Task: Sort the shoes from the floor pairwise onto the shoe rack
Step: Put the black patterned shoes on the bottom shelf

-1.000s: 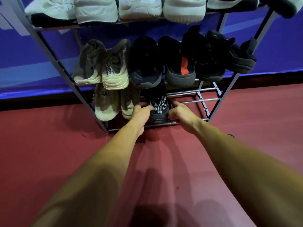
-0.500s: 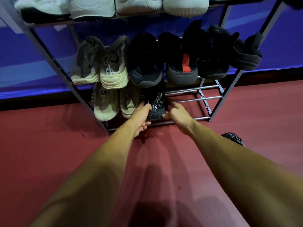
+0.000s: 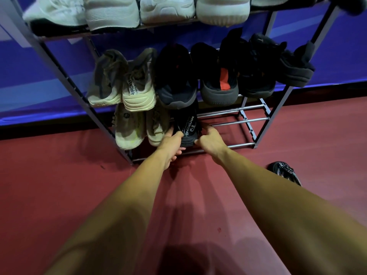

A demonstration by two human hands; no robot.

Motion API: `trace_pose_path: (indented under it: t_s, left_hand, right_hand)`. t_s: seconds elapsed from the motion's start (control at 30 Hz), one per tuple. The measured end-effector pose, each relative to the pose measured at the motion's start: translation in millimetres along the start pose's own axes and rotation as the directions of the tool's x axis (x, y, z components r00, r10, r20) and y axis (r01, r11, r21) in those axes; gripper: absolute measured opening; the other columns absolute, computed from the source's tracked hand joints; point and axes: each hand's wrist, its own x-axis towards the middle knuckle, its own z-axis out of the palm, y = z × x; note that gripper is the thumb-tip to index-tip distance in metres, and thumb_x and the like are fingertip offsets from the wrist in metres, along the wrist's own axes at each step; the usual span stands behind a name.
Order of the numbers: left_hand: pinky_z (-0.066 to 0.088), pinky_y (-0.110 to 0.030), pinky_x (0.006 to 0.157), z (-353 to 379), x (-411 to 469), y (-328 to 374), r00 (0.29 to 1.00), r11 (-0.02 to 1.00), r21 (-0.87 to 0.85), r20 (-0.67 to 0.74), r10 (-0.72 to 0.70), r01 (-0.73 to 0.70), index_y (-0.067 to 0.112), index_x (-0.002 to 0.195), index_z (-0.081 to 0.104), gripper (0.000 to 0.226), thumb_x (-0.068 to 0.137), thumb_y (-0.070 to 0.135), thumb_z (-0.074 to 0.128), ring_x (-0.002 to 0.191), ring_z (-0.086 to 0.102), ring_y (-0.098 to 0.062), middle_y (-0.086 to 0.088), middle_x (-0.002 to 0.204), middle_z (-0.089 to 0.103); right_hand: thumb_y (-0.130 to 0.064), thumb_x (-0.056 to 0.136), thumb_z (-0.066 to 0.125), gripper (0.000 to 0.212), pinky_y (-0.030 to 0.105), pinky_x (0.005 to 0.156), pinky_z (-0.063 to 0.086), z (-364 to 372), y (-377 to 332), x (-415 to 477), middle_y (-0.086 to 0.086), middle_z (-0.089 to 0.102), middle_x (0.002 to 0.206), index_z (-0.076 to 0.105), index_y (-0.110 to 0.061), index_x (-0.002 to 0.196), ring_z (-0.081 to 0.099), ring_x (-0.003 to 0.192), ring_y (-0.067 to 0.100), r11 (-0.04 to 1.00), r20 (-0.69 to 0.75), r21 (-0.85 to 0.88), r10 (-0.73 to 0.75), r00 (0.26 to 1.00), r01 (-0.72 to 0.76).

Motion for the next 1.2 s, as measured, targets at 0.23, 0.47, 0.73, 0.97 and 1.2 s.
trace_pose_path:
  t_s: [0.23, 0.47, 0.73, 0.97, 1.2]
  left_hand:
    - [0.037, -0.022, 0.052, -11.9, -23.3, -8.0, 0.999, 0.998, 0.047, 0.036, 0.039, -0.041, 0.046, 0.149, 0.029, 0.06, 0.094, 0.038, 0.051, 0.078, 0.058, -0.013, -0.003, 0.101, 0.071]
    - [0.037, -0.022, 0.049, -11.3, -37.0, -27.8, 0.995, 0.991, 0.115, -0.068, 0.076, -0.068, 0.027, 0.137, 0.051, 0.048, 0.09, 0.031, 0.057, 0.066, 0.059, -0.01, 0.001, 0.088, 0.07]
    - [0.033, -0.014, 0.038, 49.3, -51.6, -33.0, 0.989, 0.961, 0.241, 0.097, 0.116, -0.136, 0.024, 0.127, 0.056, 0.038, 0.09, 0.028, 0.06, 0.061, 0.056, -0.009, 0.003, 0.079, 0.066]
    - [0.029, -0.016, 0.039, 149.1, -55.9, -29.5, 0.952, 0.921, 0.333, 0.287, 0.108, -0.205, 0.018, 0.115, 0.06, 0.023, 0.092, 0.023, 0.058, 0.057, 0.052, -0.01, 0.002, 0.074, 0.062]
    - [0.029, -0.022, 0.047, 251.3, -66.1, -46.7, 0.88, 0.883, 0.404, 0.475, 0.021, -0.239, 0.021, 0.089, 0.059, 0.003, 0.091, 0.023, 0.058, 0.064, 0.052, -0.018, -0.003, 0.076, 0.061]
  right_hand:
    - [-0.013, 0.075, 0.065, 0.043, 0.038, 0.096, 0.052, 1.0, -4.6, -0.4, 0.009, 0.07, 0.115, 0.064, -0.012, 0.118, 0.065, 0.108, 0.028, 0.953, -0.042, -0.298, -0.068, 0.997, 0.052]
    - [-0.023, 0.086, 0.072, 0.063, 0.033, 0.107, 0.04, -26.3, 11.8, -21.2, 0.011, 0.055, 0.142, 0.048, -0.012, 0.143, 0.05, 0.132, 0.03, 0.92, -0.014, -0.39, -0.042, 0.999, 0.033]
    - [-0.022, 0.087, 0.071, 0.057, 0.028, 0.104, 0.039, -89.8, 40.3, -47.4, 0.01, 0.059, 0.139, 0.053, -0.01, 0.14, 0.053, 0.13, 0.027, 0.898, -0.041, -0.44, 0.006, 0.999, -0.024]
    - [-0.028, 0.09, 0.07, 0.056, 0.026, 0.1, 0.039, -174.0, 99.6, -78.8, 0.009, 0.06, 0.138, 0.053, -0.01, 0.14, 0.056, 0.127, 0.026, 0.853, -0.127, -0.483, 0.155, 0.98, -0.197]
    - [-0.025, 0.089, 0.066, 0.051, 0.033, 0.096, 0.045, -248.1, 170.2, -116.6, 0.015, 0.061, 0.133, 0.053, -0.011, 0.136, 0.057, 0.121, 0.034, 0.756, -0.206, -0.549, 0.291, 0.934, -0.357]
